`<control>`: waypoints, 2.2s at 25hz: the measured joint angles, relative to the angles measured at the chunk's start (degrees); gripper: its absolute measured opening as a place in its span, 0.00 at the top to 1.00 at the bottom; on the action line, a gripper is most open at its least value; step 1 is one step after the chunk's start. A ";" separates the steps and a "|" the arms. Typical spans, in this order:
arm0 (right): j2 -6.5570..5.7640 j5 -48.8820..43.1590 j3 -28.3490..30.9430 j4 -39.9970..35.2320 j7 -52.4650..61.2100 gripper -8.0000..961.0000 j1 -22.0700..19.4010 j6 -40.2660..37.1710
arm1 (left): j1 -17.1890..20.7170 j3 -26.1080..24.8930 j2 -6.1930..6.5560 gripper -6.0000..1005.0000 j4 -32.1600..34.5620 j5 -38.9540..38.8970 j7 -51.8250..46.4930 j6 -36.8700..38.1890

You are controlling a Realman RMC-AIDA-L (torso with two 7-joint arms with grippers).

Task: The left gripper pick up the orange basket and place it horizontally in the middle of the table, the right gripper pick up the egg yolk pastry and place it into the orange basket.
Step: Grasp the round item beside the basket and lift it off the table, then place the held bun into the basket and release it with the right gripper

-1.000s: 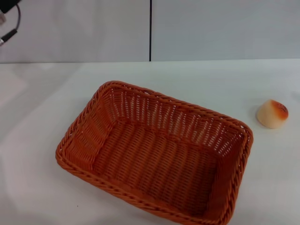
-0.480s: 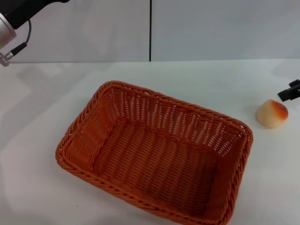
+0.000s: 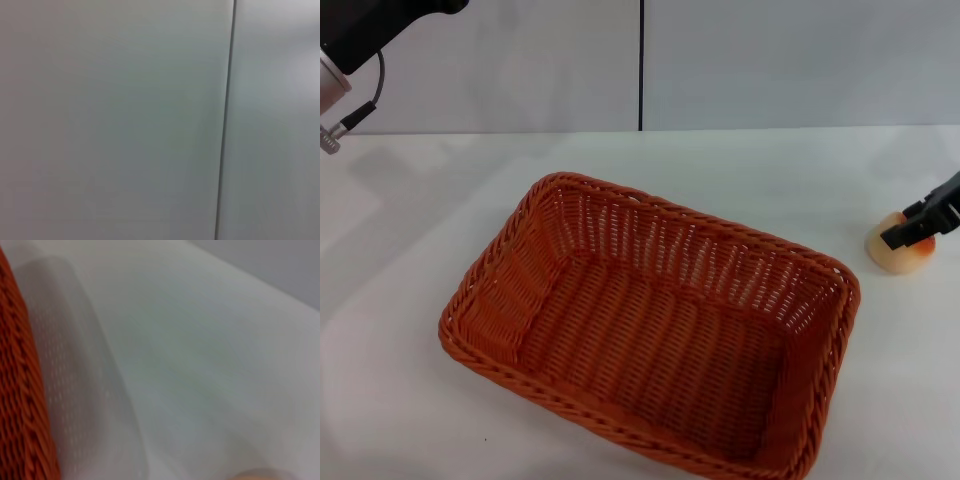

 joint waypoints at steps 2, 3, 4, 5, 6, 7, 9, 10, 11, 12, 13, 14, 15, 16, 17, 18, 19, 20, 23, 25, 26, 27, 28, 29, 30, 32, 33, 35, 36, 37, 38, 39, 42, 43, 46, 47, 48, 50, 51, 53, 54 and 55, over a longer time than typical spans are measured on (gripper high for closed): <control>0.13 -1.13 -0.15 0.25 0.15 0.50 0.04 -0.29 | 0.11 -0.07 0.00 0.32 -0.03 -0.03 0.01 0.27; 0.13 -1.13 -0.15 0.25 0.15 0.50 0.04 -0.29 | 0.11 -0.07 0.00 0.32 -0.03 -0.03 0.01 0.27; 0.19 -1.61 -0.17 0.25 0.29 0.50 -0.02 -0.42 | 0.15 -0.09 0.00 0.32 -0.06 -0.04 0.01 0.29; 0.22 -2.05 -0.17 0.25 0.43 0.50 -0.11 -0.53 | 0.19 -0.15 0.00 0.32 -0.12 -0.06 0.01 0.29; 0.25 -2.60 -0.16 0.24 0.52 0.50 -0.24 -0.58 | 0.21 -0.18 0.00 0.32 -0.15 -0.07 0.01 0.31; 0.29 -3.53 0.01 0.23 0.62 0.50 -0.49 -0.58 | 0.22 -0.21 0.00 0.32 -0.21 -0.07 0.01 0.34; 0.31 -3.86 0.12 0.24 0.64 0.50 -0.60 -0.54 | 0.22 -0.26 0.00 0.32 -0.41 -0.09 0.01 0.41; 0.31 -4.16 0.26 0.24 0.64 0.50 -0.72 -0.39 | 0.20 -0.31 0.00 0.32 -0.59 -0.09 0.01 0.43; 0.31 -4.31 0.39 0.23 0.65 0.50 -0.86 -0.26 | 0.15 -0.35 0.00 0.32 -0.76 -0.09 0.01 0.43; 0.31 -4.40 0.57 0.07 0.66 0.50 -1.13 -0.08 | 0.02 -0.39 0.02 0.32 -0.93 -0.09 0.01 0.44; 0.31 -4.40 0.57 0.07 0.66 0.50 -1.13 -0.08 | 0.02 -0.39 0.02 0.32 -0.93 -0.09 0.01 0.44; 0.31 -4.40 0.64 -0.04 0.66 0.50 -1.23 -0.01 | -0.04 -0.39 0.04 0.32 -0.98 -0.09 0.01 0.45; 0.31 -4.40 0.65 -0.11 0.66 0.50 -1.27 0.12 | -0.10 -0.37 0.05 0.32 -1.06 -0.09 0.01 0.45; 0.31 -4.40 0.65 -0.13 0.66 0.50 -1.33 0.23 | -0.18 -0.33 0.05 0.32 -1.14 -0.09 0.01 0.46; 0.30 -4.40 0.65 -0.17 0.66 0.50 -1.44 0.53 | -0.28 -0.29 0.06 0.32 -1.36 -0.09 0.01 0.47; 0.30 -4.40 0.65 -0.17 0.66 0.50 -1.44 0.53 | -0.28 -0.29 0.06 0.32 -1.36 -0.09 0.01 0.47; 0.29 -4.40 0.65 -0.18 0.65 0.50 -1.49 0.60 | -0.31 -0.28 0.07 0.32 -1.41 -0.09 0.01 0.47; 0.29 -4.40 0.65 -0.18 0.61 0.58 -1.53 0.62 | -0.34 -0.26 0.08 0.32 -1.44 -0.09 0.01 0.47; 0.23 -4.15 0.64 -0.21 0.41 0.75 -1.62 0.61 | -0.38 -0.15 0.09 0.32 -1.55 -0.09 0.01 0.47; 0.16 -3.98 0.63 -0.32 0.39 0.78 -1.66 0.52 | -0.40 -0.15 0.09 0.32 -1.56 -0.08 0.01 0.47; 0.12 -3.93 0.62 -0.49 0.39 0.80 -1.70 0.41 | -0.40 -0.17 0.09 0.32 -1.56 -0.08 0.01 0.47; 0.10 -3.83 0.68 -1.05 0.40 0.81 -1.85 0.24 | -0.41 -0.26 0.09 0.32 -1.56 -0.08 0.01 0.47; 0.10 -3.83 0.68 -1.05 0.40 0.82 -1.85 0.24 | -0.41 -0.26 0.09 0.32 -1.56 -0.08 0.01 0.47; 0.10 -3.77 0.91 -1.43 0.40 0.83 -1.95 0.20 | -0.42 -0.29 0.09 0.32 -1.56 -0.08 0.01 0.47; 0.10 -3.75 1.43 -1.93 0.41 0.84 -2.02 0.07 | -0.42 -0.35 0.09 0.32 -1.56 -0.08 0.01 0.47; 0.18 -3.64 3.59 -3.54 0.31 0.85 -2.22 -0.65 | -0.43 -0.43 0.09 0.32 -1.56 -0.08 0.01 0.47; 0.18 -3.64 3.59 -3.54 0.31 0.86 -2.22 -0.65 | -0.43 -0.43 0.09 0.32 -1.56 -0.08 0.01 0.47; 0.21 -2.82 4.97 -5.14 0.14 0.87 -2.56 -1.48 | -0.43 -0.44 0.09 0.32 -1.56 -0.09 0.01 0.47; 0.21 -1.84 5.35 -6.17 0.08 0.87 -2.87 -2.05 | -0.43 -0.44 0.09 0.32 -1.56 -0.09 0.01 0.47; 0.08 1.50 5.71 -8.94 0.00 0.87 -3.86 -3.51 | -0.43 -0.38 0.08 0.32 -1.56 -0.10 0.01 0.47; 0.08 1.50 5.71 -8.94 0.00 0.88 -3.86 -3.51 | -0.43 -0.38 0.08 0.32 -1.56 -0.10 0.01 0.47; 0.00 3.56 5.75 -10.78 0.02 0.88 -4.53 -4.36 | -0.43 -0.35 0.08 0.32 -1.55 -0.10 0.01 0.47; 0.50 13.30 5.82 -19.87 0.26 0.90 -7.25 -7.32 | -0.43 -0.31 0.09 0.32 -1.53 -0.11 -0.12 0.51; 0.50 13.30 5.82 -19.87 0.26 0.90 -7.25 -7.32 | -0.43 -0.33 0.08 0.32 -1.53 -0.12 -0.19 0.58; 2.16 23.51 5.47 -27.08 0.23 0.92 -9.58 -9.08 | -0.43 -0.40 0.05 0.32 -1.52 -0.13 -0.31 0.83; 2.92 29.19 4.76 -29.64 -0.14 0.92 -10.22 -10.40 | -0.43 -0.40 0.02 0.32 -1.52 -0.14 -0.40 0.89; 2.92 29.19 4.76 -29.64 -0.14 0.93 -10.22 -10.40 | -0.43 -0.40 0.02 0.32 -1.52 -0.14 -0.40 0.89; 3.53 34.24 3.66 -30.80 -0.71 0.94 -10.19 -12.20 | -0.42 -0.36 0.00 0.32 -1.52 -0.14 -0.46 0.95; 3.71 36.43 2.91 -30.80 -1.01 0.94 -9.84 -13.09 | -0.42 -0.36 0.00 0.32 -1.52 -0.14 -0.46 0.95; 3.89 39.63 0.87 -30.10 -1.28 0.94 -8.81 -14.19 | -0.43 -0.17 -0.07 0.32 -1.54 -0.17 -0.59 1.16; 3.93 40.27 -0.27 -29.28 -1.34 0.94 -8.19 -14.34 | -0.43 -0.15 -0.08 0.32 -1.58 -0.18 -0.60 1.17; 3.98 40.75 -1.39 -28.30 -1.41 0.94 -7.47 -14.45 | -0.42 -0.14 -0.09 0.32 -1.65 -0.20 -0.61 1.17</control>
